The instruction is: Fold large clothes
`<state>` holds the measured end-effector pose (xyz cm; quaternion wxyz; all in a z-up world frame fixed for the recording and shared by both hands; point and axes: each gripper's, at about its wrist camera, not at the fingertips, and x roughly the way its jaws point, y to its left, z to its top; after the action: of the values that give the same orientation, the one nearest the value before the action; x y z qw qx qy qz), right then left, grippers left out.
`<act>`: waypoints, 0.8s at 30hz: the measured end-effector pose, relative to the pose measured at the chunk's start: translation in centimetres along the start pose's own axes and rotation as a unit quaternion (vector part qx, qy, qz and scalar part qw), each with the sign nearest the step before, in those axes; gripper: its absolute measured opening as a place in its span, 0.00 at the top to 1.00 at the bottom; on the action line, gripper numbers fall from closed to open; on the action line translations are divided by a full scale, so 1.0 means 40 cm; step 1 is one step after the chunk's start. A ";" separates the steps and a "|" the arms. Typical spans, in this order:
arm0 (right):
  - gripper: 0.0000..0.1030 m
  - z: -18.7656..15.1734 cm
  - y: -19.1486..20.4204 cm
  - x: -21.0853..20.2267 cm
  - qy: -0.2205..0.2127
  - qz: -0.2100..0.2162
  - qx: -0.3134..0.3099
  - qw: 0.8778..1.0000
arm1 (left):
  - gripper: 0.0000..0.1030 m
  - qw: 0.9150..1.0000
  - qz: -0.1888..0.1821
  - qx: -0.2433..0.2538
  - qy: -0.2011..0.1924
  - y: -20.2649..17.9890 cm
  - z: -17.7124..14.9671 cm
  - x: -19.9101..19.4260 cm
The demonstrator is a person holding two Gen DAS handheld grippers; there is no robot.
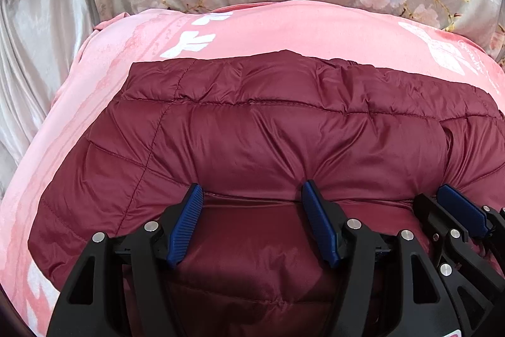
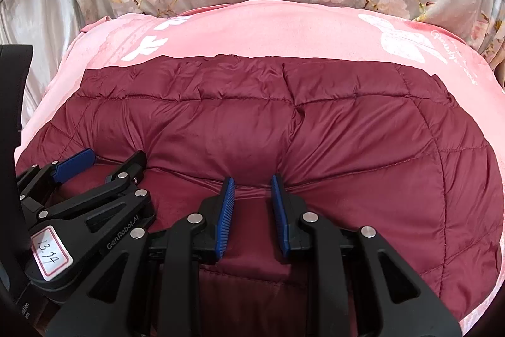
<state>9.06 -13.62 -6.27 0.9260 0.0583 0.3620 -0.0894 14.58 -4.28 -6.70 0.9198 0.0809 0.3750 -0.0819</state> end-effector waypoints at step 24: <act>0.73 -0.059 0.131 -0.077 0.009 0.014 -0.038 0.999 | 0.34 0.972 -0.102 -0.210 0.030 0.425 -0.122 -0.108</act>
<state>6.38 -7.70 -5.69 0.9255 0.0288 0.3725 -0.0623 11.83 13.69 -5.64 0.8914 -0.1501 0.4176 -0.0918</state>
